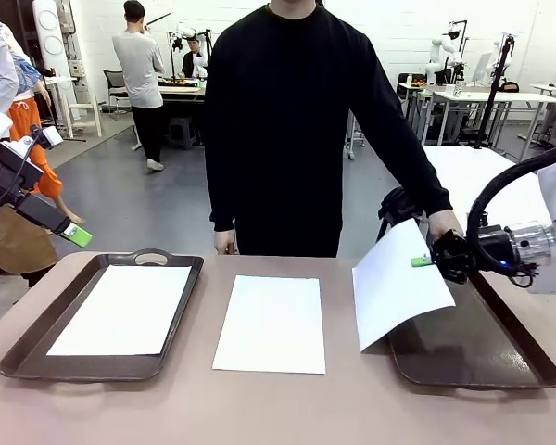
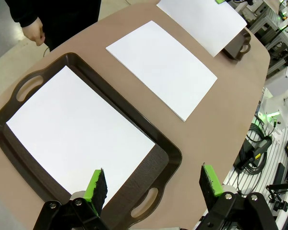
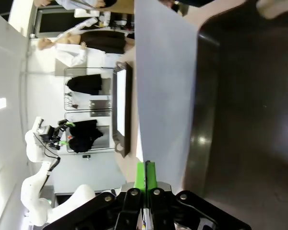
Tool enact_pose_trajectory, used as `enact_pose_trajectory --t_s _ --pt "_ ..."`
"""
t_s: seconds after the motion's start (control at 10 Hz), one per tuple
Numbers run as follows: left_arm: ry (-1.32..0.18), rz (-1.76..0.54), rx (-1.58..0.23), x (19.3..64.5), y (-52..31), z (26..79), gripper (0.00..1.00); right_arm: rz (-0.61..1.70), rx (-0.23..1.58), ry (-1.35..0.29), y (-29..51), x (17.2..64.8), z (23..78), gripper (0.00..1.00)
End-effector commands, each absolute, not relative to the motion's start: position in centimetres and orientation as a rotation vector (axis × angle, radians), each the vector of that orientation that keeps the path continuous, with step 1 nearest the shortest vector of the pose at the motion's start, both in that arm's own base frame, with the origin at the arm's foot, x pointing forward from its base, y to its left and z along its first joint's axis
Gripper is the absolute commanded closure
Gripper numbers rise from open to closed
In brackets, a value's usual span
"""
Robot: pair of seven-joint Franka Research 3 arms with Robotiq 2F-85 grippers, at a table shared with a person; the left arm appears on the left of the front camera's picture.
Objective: Sort the A4 documents.
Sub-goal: Place the A4 Paper in the designated Handle tray.
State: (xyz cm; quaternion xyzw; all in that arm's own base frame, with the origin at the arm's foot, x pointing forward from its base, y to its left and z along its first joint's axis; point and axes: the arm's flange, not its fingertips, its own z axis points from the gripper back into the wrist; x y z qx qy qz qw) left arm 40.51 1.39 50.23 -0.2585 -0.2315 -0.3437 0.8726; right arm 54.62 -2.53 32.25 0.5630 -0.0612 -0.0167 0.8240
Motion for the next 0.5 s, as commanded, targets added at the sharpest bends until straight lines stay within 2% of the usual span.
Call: enact_pose_trajectory --t_s 0.0,0.4 --pt "-0.486 -0.722 -0.539 40.5 1.4 50.3 0.00 -0.016 1.123 -0.096 -3.3 54.5 32.4 0.99" --pt "-0.486 -0.722 -0.539 40.5 1.4 50.3 0.00 -0.026 0.991 -0.054 -5.9 53.6 31.6 0.99"
